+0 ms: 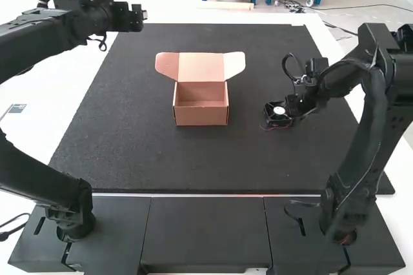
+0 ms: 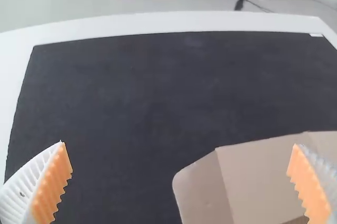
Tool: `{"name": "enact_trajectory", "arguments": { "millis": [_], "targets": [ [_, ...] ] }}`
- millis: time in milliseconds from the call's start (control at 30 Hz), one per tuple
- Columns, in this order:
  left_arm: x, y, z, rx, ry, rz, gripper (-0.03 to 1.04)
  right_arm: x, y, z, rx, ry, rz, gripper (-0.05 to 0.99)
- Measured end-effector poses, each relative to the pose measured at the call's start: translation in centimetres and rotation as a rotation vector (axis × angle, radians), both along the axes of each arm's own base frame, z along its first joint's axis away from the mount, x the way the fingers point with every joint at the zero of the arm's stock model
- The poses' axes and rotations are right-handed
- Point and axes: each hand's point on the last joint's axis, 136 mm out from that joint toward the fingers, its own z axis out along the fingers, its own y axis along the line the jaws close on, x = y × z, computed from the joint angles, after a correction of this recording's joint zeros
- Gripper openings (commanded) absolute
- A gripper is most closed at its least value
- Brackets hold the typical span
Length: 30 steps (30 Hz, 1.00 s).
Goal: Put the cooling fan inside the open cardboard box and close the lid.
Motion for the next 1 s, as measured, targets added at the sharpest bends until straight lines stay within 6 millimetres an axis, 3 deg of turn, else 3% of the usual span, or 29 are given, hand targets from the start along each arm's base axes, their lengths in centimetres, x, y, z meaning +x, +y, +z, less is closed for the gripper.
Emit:
{"name": "enact_trajectory", "arguments": {
  "millis": [233, 433, 567, 667, 833, 1000],
  "targets": [
    [-0.2, 0.1, -2.0, 0.005, 0.037, 0.001, 0.97, -0.2, -1.7, 4.9, 0.063, 0.008, 0.009, -0.03],
    [-0.2, 0.1, -2.1, 0.006, 0.039, 0.001, 0.97, -5.1, 0.0, 8.2, 0.132, 0.116, 0.109, -0.03],
    [-0.3, 0.1, -2.4, 0.008, 0.053, 0.001, 0.97, -7.5, 1.7, 11.8, 0.176, 0.082, 0.171, -0.03],
    [-0.4, 0.1, -2.5, 0.011, 0.055, -0.001, 0.97, -9.1, 4.5, 13.9, 0.207, 0.063, 0.246, -0.03],
    [-0.7, -1.0, -3.4, 0.014, 0.072, -0.028, 0.97, -10.3, 12.5, 15.9, 0.283, 0.046, 0.398, -0.03],
    [-1.1, -1.5, -4.3, 0.017, 0.085, -0.038, 0.97, -10.1, 19.7, 18.0, 0.367, -0.043, 0.462, -0.02]
  ]
}}
